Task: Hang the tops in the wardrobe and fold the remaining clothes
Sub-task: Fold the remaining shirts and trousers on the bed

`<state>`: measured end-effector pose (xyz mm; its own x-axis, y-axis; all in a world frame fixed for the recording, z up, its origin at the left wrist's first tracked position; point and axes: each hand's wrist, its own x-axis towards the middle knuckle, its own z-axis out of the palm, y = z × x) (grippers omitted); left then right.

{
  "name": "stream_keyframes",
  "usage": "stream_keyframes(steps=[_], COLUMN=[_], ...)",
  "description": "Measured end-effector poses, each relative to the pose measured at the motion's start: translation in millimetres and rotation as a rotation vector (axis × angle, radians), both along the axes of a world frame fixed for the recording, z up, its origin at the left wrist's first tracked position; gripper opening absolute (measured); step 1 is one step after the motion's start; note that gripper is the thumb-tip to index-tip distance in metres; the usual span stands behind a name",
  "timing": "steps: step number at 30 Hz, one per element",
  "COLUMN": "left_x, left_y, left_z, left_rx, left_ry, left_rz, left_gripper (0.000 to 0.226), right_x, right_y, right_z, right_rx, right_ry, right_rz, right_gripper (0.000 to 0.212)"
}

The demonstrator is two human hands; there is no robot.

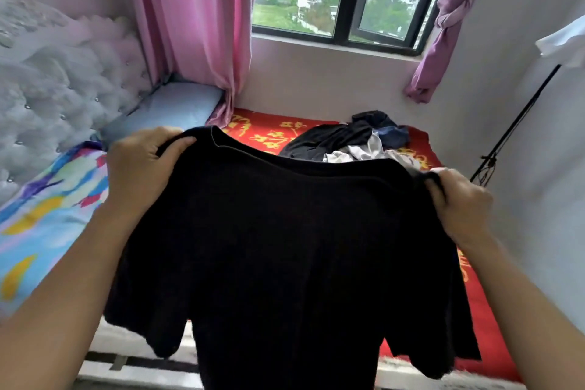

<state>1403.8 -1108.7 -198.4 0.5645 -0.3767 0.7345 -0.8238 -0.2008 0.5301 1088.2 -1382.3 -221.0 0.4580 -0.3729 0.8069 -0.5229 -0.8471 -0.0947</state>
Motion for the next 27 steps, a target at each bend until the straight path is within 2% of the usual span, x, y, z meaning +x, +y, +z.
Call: stream_keyframes(steps=[2, 6, 8, 11, 13, 15, 18, 20, 22, 27], left_x=[24.4, 100.3, 142.1, 218.7, 256.0, 280.1, 280.7, 266.4, 239.4, 151.4], left_y=[-19.1, -89.1, -140.7, -242.7, -291.4, -314.0, -301.7, -274.9, -239.9, -157.4], left_z=[-20.1, -58.0, -69.2, -77.9, -87.8, -113.9, -194.8, -260.9, -315.2, -418.5], left_rx=[0.108, 0.236, 0.284, 0.421, 0.538, 0.667, 0.905, 1.054, 1.174, 1.468], left_ry=[-0.041, 0.015, 0.066, 0.24, 0.408, 0.56, 0.657, 0.76, 0.877, 0.972], left_rz=[0.036, 0.047, 0.048, 0.064, 0.136, 0.189, 0.181, 0.187, 0.2, 0.14], left_gripper=[0.051, 0.046, 0.047, 0.036, 0.047, 0.063, 0.07, 0.071, 0.069, 0.063], right_x=[22.3, 87.4, 130.3, 226.7, 276.2, 308.1, 314.9, 300.6, 279.0, 227.7], right_y=[-16.6, -69.6, -104.0, -173.2, -207.9, -225.6, -213.6, -187.3, -154.4, -77.5], right_z=[-17.7, -52.5, -55.6, -48.3, -49.3, -73.5, -155.4, -219.7, -270.7, -372.2], right_rx=[0.024, 0.143, 0.206, 0.56, 0.85, 0.984, 1.123, 1.3, 1.451, 1.673], right_ry=[0.081, 0.171, 0.203, 0.2, 0.197, 0.302, 0.48, 0.581, 0.689, 0.832], right_rz=[0.036, -0.024, -0.124, -0.317, -0.364, -0.355, -0.361, -0.415, -0.477, -0.571], right_gripper=[0.034, 0.058, 0.05, 0.036, 0.051, 0.068, 0.072, 0.07, 0.067, 0.061])
